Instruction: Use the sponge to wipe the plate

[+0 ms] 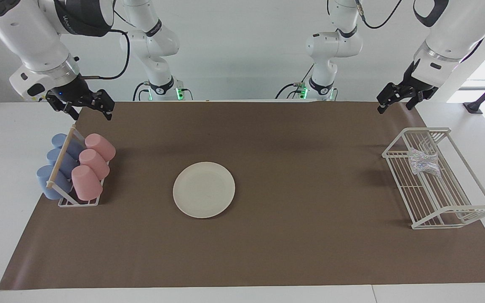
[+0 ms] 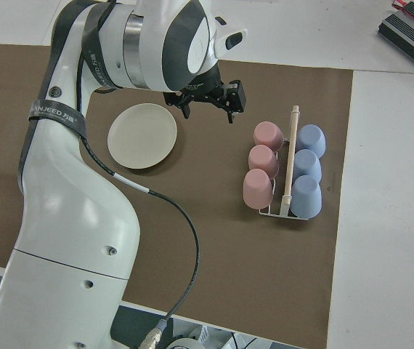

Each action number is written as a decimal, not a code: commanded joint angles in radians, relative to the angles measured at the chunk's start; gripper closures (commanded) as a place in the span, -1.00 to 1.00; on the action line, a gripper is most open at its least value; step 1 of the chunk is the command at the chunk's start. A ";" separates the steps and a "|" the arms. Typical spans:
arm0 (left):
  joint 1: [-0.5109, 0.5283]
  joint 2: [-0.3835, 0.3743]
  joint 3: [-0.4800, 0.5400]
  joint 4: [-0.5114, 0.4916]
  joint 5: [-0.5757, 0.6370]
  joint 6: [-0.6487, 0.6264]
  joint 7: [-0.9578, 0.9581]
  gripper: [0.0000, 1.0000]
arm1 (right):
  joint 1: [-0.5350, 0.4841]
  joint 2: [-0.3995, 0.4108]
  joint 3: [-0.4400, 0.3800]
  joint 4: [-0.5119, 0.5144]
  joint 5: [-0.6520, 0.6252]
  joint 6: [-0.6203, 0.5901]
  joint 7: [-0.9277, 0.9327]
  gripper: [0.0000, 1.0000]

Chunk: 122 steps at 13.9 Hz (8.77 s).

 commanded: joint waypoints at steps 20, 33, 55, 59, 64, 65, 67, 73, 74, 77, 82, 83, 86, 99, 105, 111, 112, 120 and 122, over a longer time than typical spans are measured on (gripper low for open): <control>-0.130 0.239 -0.007 -0.080 0.618 0.116 -0.189 -1.00 | 0.032 -0.029 0.011 -0.041 0.020 -0.002 1.085 -1.00; -0.146 0.401 -0.004 -0.066 0.906 0.096 -0.304 -0.61 | 0.116 -0.054 0.015 -0.080 0.019 0.003 1.473 -1.00; 0.024 0.227 0.008 0.275 -0.270 -0.138 -0.231 1.00 | 0.289 -0.046 0.018 -0.025 0.055 0.023 1.739 -1.00; 0.073 0.141 0.008 0.121 -0.597 -0.067 -0.257 1.00 | 0.312 -0.056 0.023 -0.028 0.055 0.021 1.751 -1.00; 0.067 -0.089 0.005 -0.346 -0.933 0.159 -0.119 1.00 | 0.320 -0.057 0.021 -0.037 0.057 0.023 1.754 -1.00; 0.058 -0.126 0.000 -0.418 -0.996 0.188 -0.072 1.00 | 0.320 -0.060 0.021 -0.040 0.057 0.023 1.754 -1.00; 0.015 -0.154 0.000 -0.512 -1.094 0.219 0.017 1.00 | 0.317 -0.062 0.021 -0.041 0.057 0.032 1.747 -1.00; -0.070 -0.166 -0.001 -0.728 -1.347 0.213 0.373 1.00 | 0.341 -0.062 0.029 -0.046 0.055 0.034 1.784 -1.00; -0.079 -0.172 0.000 -0.771 -1.393 0.213 0.443 1.00 | 0.360 -0.063 0.031 -0.051 0.057 0.049 1.797 -1.00; -0.118 -0.191 -0.001 -0.857 -1.516 0.230 0.544 1.00 | 0.363 -0.063 0.073 -0.051 0.060 0.067 1.838 -1.00; -0.215 -0.229 -0.003 -0.931 -1.654 0.283 0.605 1.00 | 0.435 -0.071 0.152 -0.090 0.092 0.153 2.018 -1.00; -0.217 -0.231 -0.004 -0.936 -1.673 0.283 0.605 1.00 | 0.470 -0.071 0.152 -0.101 0.097 0.155 2.029 -1.00; -0.245 -0.232 -0.006 -0.937 -1.704 0.293 0.605 1.00 | 0.510 -0.071 0.152 -0.118 0.167 0.173 2.050 -1.00; -0.241 -0.234 -0.001 -0.939 -1.704 0.277 0.599 1.00 | 0.608 -0.172 0.156 -0.382 0.200 0.501 2.151 -1.00; -0.235 -0.234 0.000 -0.939 -1.702 0.271 0.596 1.00 | 0.610 -0.171 0.156 -0.391 0.203 0.523 2.150 -0.62; -0.235 -0.234 0.002 -0.939 -1.695 0.271 0.593 1.00 | 0.610 -0.168 0.156 -0.390 0.264 0.552 2.144 1.00; -0.235 -0.234 0.002 -0.940 -1.695 0.271 0.593 1.00 | 0.610 -0.168 0.156 -0.390 0.264 0.552 2.144 1.00; -0.231 -0.244 0.002 -0.933 -1.656 0.276 0.478 -1.00 | 0.610 -0.168 0.156 -0.388 0.261 0.543 2.119 1.00; -0.229 -0.247 0.003 -0.931 -1.633 0.277 0.475 -1.00 | 0.602 -0.166 0.156 -0.390 0.255 0.551 2.072 1.00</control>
